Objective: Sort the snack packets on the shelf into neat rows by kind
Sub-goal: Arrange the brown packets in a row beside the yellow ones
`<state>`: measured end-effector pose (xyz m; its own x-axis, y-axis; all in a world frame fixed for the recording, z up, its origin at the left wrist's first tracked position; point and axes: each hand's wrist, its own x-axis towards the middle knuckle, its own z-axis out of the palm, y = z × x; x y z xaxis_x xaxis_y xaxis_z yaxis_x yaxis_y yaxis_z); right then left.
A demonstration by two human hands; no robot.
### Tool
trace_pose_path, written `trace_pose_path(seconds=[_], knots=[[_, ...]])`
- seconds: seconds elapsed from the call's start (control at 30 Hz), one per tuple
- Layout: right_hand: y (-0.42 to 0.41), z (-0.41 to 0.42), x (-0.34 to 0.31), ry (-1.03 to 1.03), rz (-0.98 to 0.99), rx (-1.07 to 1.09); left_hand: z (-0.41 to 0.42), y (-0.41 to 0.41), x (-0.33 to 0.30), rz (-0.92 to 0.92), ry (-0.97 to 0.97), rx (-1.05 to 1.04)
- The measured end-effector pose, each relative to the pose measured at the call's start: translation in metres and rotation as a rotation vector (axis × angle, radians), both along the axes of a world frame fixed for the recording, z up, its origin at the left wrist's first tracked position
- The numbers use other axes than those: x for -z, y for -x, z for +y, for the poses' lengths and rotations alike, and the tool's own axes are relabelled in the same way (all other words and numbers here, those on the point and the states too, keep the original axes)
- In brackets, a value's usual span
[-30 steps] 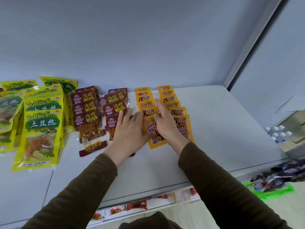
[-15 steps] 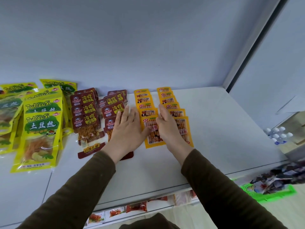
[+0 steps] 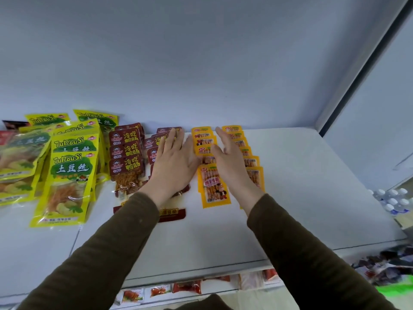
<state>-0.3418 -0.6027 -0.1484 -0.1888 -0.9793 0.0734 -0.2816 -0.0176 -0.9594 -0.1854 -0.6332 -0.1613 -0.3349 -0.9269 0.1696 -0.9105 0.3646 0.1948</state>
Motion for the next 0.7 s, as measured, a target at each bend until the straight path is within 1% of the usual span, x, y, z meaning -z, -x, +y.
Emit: trace_pose_path(seconds=[0.03, 0.1, 0.2, 0.27, 0.37, 0.47, 0.57, 0.7], knots=[[-0.004, -0.001, -0.007, 0.019, -0.045, -0.026, -0.001, -0.008, -0.003, 0.013, 0.044, -0.013], [-0.015, -0.007, -0.016, -0.013, -0.153, -0.094, -0.006, -0.029, -0.008, 0.006, 0.081, -0.084], [-0.035, -0.024, -0.018, -0.147, -0.315, -0.153, -0.012, -0.062, -0.011, -0.067, 0.024, -0.214], [-0.051, -0.037, -0.014, -0.208, -0.354, -0.123, -0.011, -0.074, -0.009, -0.128, 0.001, -0.227], [-0.074, -0.054, -0.009, -0.254, -0.315, -0.073, -0.003, -0.072, -0.001, -0.208, 0.018, -0.173], [-0.092, -0.064, -0.005, -0.295, -0.282, -0.047, -0.001, -0.063, 0.010, -0.268, -0.022, -0.115], [-0.102, -0.065, -0.007, -0.348, -0.244, -0.004, -0.005, -0.062, 0.016, -0.256, -0.037, -0.075], [-0.106, -0.064, -0.011, -0.366, -0.219, 0.047, -0.009, -0.070, 0.018, -0.214, -0.048, 0.008]])
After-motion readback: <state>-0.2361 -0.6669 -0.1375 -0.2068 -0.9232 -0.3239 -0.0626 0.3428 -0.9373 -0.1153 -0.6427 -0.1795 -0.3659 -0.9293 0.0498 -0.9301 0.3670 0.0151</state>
